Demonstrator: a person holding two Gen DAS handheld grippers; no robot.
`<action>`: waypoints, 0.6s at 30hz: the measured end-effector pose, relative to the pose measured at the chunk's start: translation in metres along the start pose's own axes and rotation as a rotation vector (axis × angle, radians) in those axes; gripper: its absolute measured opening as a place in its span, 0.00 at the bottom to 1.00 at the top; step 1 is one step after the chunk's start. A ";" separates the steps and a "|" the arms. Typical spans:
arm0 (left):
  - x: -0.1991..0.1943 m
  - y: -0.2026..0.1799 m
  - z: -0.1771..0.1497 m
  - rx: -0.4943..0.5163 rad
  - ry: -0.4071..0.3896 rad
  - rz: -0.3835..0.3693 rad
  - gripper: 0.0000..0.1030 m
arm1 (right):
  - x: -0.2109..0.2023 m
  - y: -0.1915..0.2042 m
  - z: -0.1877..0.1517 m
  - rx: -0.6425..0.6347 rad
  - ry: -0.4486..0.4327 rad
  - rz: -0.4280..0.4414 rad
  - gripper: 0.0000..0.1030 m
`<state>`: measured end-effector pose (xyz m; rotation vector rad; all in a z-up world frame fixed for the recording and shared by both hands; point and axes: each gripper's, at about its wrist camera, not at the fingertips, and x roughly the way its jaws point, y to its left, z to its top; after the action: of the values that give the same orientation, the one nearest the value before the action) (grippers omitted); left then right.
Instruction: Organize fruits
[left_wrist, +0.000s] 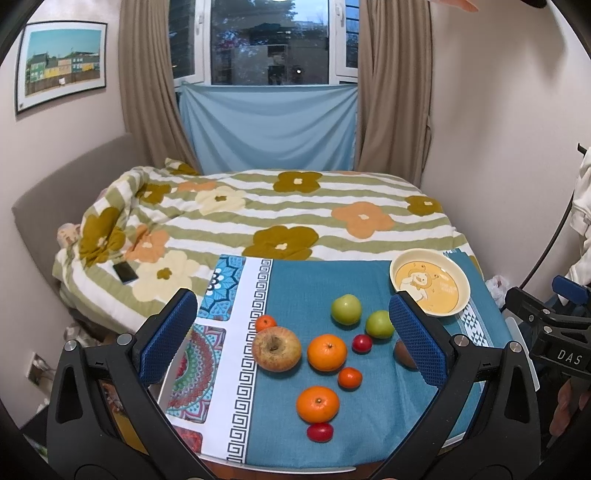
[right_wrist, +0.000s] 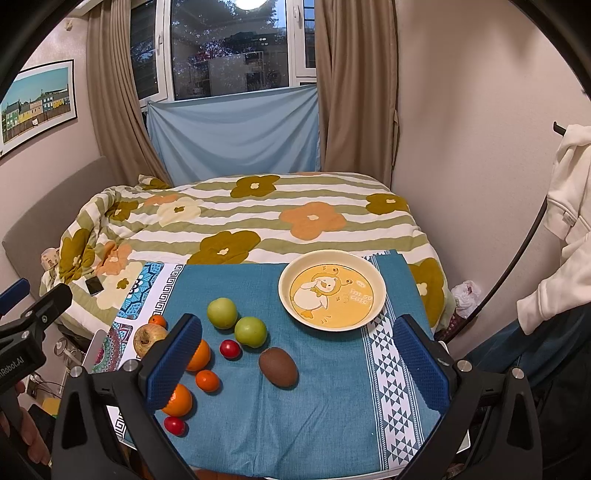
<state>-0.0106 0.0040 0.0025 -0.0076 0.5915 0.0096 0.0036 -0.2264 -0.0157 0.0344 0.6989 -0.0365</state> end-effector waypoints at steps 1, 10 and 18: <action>-0.001 0.000 0.000 -0.005 0.004 0.003 1.00 | 0.000 0.004 -0.001 -0.001 0.001 0.000 1.00; 0.001 -0.006 -0.005 -0.028 0.045 0.028 1.00 | 0.000 0.015 -0.003 -0.018 0.019 0.022 1.00; 0.019 -0.011 -0.023 -0.052 0.137 0.062 1.00 | 0.015 -0.010 -0.017 -0.040 0.086 0.086 1.00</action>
<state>-0.0076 -0.0071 -0.0266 -0.0404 0.7282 0.0847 0.0038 -0.2357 -0.0391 0.0274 0.7838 0.0621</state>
